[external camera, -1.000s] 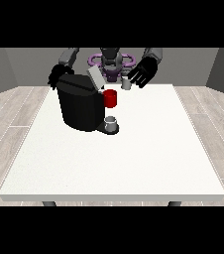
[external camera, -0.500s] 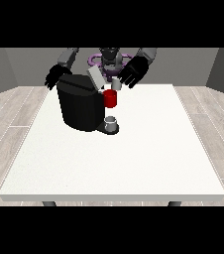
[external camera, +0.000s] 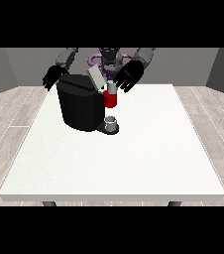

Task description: Insert the coffee pod into the coffee machine and close the lid

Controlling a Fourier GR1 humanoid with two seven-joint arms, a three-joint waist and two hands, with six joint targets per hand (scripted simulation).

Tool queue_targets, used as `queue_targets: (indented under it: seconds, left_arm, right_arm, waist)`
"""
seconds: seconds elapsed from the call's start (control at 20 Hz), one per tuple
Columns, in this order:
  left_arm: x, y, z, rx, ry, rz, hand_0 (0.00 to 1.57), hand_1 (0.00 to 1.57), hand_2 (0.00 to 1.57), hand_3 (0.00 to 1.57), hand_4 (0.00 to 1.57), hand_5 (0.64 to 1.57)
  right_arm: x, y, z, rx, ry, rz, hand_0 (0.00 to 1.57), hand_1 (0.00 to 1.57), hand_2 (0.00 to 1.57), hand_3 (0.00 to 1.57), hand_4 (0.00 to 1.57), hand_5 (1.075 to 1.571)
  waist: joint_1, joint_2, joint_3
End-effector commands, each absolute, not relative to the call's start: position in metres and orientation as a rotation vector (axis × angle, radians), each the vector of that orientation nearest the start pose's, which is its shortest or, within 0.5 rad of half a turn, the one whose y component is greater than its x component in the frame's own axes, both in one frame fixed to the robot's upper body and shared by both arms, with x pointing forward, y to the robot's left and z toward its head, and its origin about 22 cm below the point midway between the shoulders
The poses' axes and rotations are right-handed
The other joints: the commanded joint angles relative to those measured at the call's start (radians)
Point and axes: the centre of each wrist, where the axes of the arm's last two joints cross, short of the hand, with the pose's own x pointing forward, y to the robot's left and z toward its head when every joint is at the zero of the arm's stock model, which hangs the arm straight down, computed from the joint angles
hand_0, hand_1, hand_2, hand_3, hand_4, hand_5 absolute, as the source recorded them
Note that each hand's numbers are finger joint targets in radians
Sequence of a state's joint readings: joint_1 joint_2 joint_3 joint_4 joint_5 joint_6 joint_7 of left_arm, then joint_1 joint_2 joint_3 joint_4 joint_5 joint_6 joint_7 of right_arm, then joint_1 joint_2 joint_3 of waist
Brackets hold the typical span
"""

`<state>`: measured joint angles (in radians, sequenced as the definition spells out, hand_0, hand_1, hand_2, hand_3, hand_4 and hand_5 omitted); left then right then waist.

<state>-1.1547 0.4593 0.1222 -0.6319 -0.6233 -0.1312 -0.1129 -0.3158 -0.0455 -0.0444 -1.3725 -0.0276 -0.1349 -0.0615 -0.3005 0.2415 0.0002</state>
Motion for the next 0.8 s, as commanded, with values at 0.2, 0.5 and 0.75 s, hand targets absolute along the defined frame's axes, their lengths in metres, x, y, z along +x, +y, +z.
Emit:
queue_targets:
  seconds: [0.2,0.5,0.75]
  left_arm:
    - [0.462,0.245,0.215,0.707,-1.664,-0.901,1.25,1.25,1.29,1.21,0.51,1.571]
    - [0.462,0.255,0.212,0.708,-1.69,-0.877,1.2,1.2,1.27,1.2,0.5,1.571]
    - [0.465,0.227,0.23,0.711,-1.688,-0.909,1.16,1.16,1.24,1.18,0.51,1.571]
  right_arm:
    - [0.312,-0.215,0.029,-0.041,-1.684,-0.074,0.0,0.0,0.0,0.0,0.51,1.571]
    - [0.311,-0.225,0.035,-0.051,-1.728,-0.056,0.0,0.0,0.0,0.0,0.5,1.571]
    - [0.322,-0.213,0.032,-0.104,-1.726,-0.08,0.0,0.0,0.0,0.0,0.45,1.571]
  waist:
    - [0.011,-0.035,0.0002]
    - [0.0,-0.002,0.0]
    - [0.04,0.002,0.0002]
